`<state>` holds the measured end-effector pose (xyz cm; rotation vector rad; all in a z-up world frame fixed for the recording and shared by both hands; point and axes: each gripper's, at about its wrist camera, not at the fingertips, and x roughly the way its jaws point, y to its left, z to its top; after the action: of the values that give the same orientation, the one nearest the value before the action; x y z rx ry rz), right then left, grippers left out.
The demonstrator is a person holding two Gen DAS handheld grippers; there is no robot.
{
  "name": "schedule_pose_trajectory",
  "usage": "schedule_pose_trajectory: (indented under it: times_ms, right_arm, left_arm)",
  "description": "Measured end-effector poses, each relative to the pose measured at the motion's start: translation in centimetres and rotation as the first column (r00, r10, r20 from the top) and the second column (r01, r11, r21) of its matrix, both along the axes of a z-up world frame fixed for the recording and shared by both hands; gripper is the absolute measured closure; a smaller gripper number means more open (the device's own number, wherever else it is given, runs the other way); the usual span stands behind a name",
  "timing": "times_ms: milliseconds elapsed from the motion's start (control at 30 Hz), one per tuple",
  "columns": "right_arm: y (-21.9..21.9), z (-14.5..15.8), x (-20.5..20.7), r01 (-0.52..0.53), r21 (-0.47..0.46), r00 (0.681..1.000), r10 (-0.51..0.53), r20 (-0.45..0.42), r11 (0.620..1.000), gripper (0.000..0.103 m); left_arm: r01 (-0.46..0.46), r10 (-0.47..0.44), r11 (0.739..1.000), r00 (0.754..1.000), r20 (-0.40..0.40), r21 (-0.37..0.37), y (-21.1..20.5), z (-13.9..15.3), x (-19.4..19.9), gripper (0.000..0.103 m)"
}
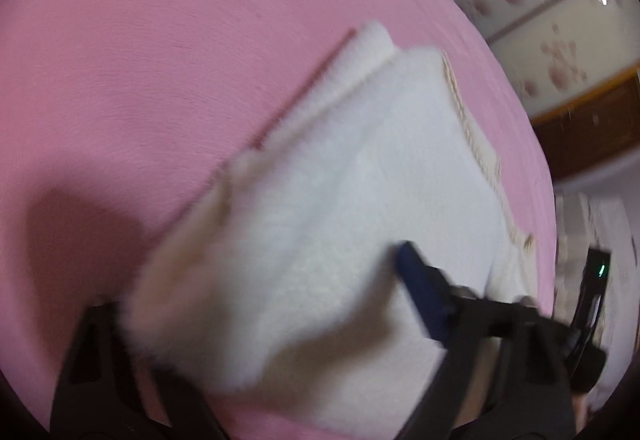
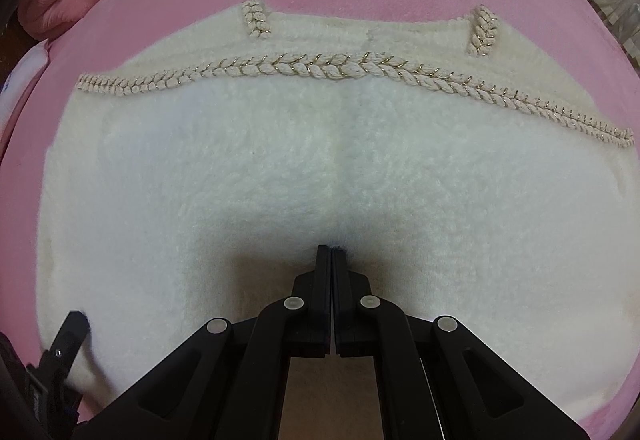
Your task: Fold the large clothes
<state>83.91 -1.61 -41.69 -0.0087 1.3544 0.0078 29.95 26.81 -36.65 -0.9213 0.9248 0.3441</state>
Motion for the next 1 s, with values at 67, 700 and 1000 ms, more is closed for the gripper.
schedule_pose_trajectory:
  times_ms: [67, 700, 1000]
  right_arm:
    - [0.0, 0.1, -0.2, -0.003, -0.002, 1.0, 0.003, 0.01, 1.0, 0.103]
    - [-2.7, 0.5, -1.3, -0.014, 0.12, 0.999, 0.009, 0.035, 0.993, 0.103]
    - [-13.3, -1.3, -3.3, -0.026, 0.718, 0.999, -0.007, 0.043, 0.696, 0.103]
  left_arm:
    - [-0.036, 0.036, 0.999, 0.999, 0.006, -0.019, 0.1, 0.2, -0.3, 0.042]
    - [0.173, -0.259, 0.894, 0.952, 0.162, 0.412, -8.7, 14.1, 0.6, 0.089]
    - [0.359, -0.566, 0.69, 0.809, 0.16, 0.629, -27.0, 21.8, -0.4, 0.09]
